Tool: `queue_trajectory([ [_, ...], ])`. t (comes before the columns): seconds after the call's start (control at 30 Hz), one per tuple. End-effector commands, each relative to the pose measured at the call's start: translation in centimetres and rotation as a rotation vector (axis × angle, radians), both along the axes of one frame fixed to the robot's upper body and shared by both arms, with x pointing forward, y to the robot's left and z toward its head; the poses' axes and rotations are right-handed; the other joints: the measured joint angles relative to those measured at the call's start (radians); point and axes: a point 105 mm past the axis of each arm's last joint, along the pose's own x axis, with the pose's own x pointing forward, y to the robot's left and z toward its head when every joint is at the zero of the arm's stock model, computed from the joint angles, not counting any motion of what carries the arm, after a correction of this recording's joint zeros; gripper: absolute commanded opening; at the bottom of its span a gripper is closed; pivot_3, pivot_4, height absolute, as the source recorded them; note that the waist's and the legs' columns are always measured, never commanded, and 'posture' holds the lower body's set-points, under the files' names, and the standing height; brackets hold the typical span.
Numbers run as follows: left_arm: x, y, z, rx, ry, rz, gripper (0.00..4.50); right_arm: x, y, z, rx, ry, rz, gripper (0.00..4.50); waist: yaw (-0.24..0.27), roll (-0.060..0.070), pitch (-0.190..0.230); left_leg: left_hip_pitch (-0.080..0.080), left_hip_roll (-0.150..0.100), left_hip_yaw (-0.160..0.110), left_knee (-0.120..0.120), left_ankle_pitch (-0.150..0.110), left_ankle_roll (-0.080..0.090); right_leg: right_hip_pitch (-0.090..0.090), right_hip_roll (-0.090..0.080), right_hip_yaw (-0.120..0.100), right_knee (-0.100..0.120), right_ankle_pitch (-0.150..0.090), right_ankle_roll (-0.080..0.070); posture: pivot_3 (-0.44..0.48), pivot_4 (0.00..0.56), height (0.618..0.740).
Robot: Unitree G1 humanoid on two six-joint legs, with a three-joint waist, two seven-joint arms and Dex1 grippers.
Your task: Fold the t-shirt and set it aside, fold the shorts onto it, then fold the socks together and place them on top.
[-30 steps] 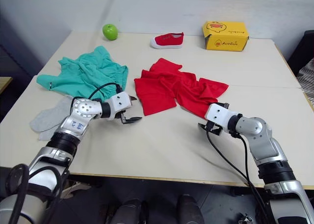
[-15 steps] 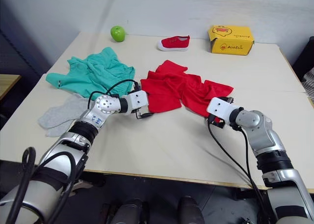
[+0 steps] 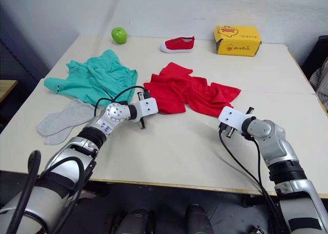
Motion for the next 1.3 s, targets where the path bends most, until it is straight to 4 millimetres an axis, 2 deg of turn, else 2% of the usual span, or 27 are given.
queue_trajectory([
  [0.03,0.3,2.9,-0.7,0.023,0.012,0.089,0.00,-0.3,-0.5,1.1,-0.014,-0.040,0.025,0.02,-0.004,0.000,0.000,0.000,0.000,0.000,0.000,0.000,0.000,0.000,0.000,0.000,0.000,0.000,0.000,0.000,0.150,0.740],
  [0.13,0.0,3.1,0.9,-0.120,0.042,0.058,0.00,-0.8,-0.3,1.9,0.004,-0.042,0.066,0.02,-0.018,0.000,0.001,0.000,0.000,0.000,-0.003,0.001,-0.001,-0.001,0.000,0.000,0.000,0.000,0.000,0.000,0.150,0.740],
  [0.23,-1.6,3.3,2.5,-0.256,0.111,-0.052,0.00,-1.7,-0.4,2.6,0.045,-0.021,0.120,0.02,-0.023,0.002,0.004,-0.001,0.001,0.002,-0.007,0.003,-0.003,-0.004,0.000,0.000,0.001,0.000,0.000,0.000,0.150,0.740],
  [0.37,-4.8,5.8,3.8,-0.291,0.167,-0.152,0.00,-3.6,-0.6,3.6,0.125,0.038,0.180,0.02,-0.020,0.004,0.007,-0.006,0.003,0.004,-0.008,0.002,-0.003,-0.009,0.007,-0.001,0.000,0.000,0.000,0.000,0.150,0.740],
  [0.43,-6.3,7.2,4.2,-0.315,0.200,-0.163,0.00,-4.5,-0.9,3.4,0.148,0.091,0.205,0.02,-0.019,0.005,0.007,-0.007,0.004,0.005,-0.008,0.001,-0.002,-0.010,0.007,-0.001,-0.001,0.000,0.000,0.000,0.150,0.740],
  [0.53,-8.9,8.7,4.4,-0.313,0.242,-0.210,0.00,-5.8,-1.5,3.2,0.167,0.143,0.238,0.02,-0.018,0.005,0.007,-0.007,0.003,0.006,-0.007,-0.001,0.001,-0.010,0.005,-0.001,-0.002,0.000,0.000,0.000,0.150,0.740],
  [0.6,-10.9,9.7,4.7,-0.329,0.270,-0.230,0.00,-7.6,-1.9,2.9,0.187,0.217,0.291,0.02,-0.016,0.005,0.007,-0.006,0.002,0.006,-0.006,-0.002,0.003,-0.008,-0.002,-0.001,-0.002,0.000,0.001,0.000,0.150,0.740],
  [0.73,-14.3,10.8,4.7,-0.323,0.335,-0.250,0.00,-11.3,-1.6,2.3,0.256,0.390,0.395,0.02,-0.017,0.005,0.007,-0.005,0.001,0.004,-0.007,-0.003,0.004,-0.004,-0.005,-0.002,-0.007,0.001,0.002,0.000,0.150,0.740],
  [0.8,-15.8,10.9,4.5,-0.320,0.385,-0.258,0.00,-12.6,-1.9,1.8,0.269,0.473,0.376,0.02,-0.018,0.006,0.008,-0.004,0.001,0.003,-0.007,-0.004,0.004,-0.003,-0.005,-0.002,-0.008,0.001,0.002,0.000,0.150,0.740],
  [0.9,-19.1,11.6,3.4,-0.295,0.566,-0.239,0.00,-15.0,-2.6,0.7,0.288,0.678,0.327,0.02,-0.020,0.006,0.008,-0.003,0.002,0.003,-0.008,-0.006,0.003,-0.002,-0.007,0.001,-0.012,0.001,0.001,0.000,0.150,0.740],
  [1.0,-21.5,12.3,2.6,-0.250,0.708,-0.195,0.00,-16.9,-3.0,0.2,0.308,0.835,0.285,0.02,-0.022,0.007,0.008,-0.001,0.004,0.002,-0.010,-0.007,0.000,-0.002,-0.007,0.001,-0.013,-0.002,-0.003,0.000,0.150,0.740],
  [1.1,-22.5,12.5,3.0,-0.270,0.773,-0.180,0.00,-18.0,-3.0,0.2,0.329,0.919,0.260,0.02,-0.019,0.009,0.009,-0.001,0.005,0.000,-0.011,-0.007,0.000,-0.002,-0.007,-0.001,-0.012,-0.004,-0.007,0.000,0.150,0.740],
  [1.17,-22.8,12.6,3.2,-0.283,0.812,-0.167,0.00,-18.0,-2.9,0.3,0.334,0.916,0.256,0.02,-0.018,0.009,0.009,-0.001,0.006,-0.001,-0.011,-0.009,0.000,-0.002,-0.007,-0.002,-0.011,-0.005,-0.010,0.000,0.150,0.740],
  [1.3,-21.5,12.6,3.3,-0.288,0.766,-0.138,0.00,-17.2,-3.1,0.6,0.337,0.852,0.245,0.02,-0.016,0.011,0.010,-0.001,0.006,-0.001,-0.011,-0.010,-0.001,-0.002,-0.007,-0.003,-0.010,-0.006,-0.011,0.000,0.150,0.740],
])
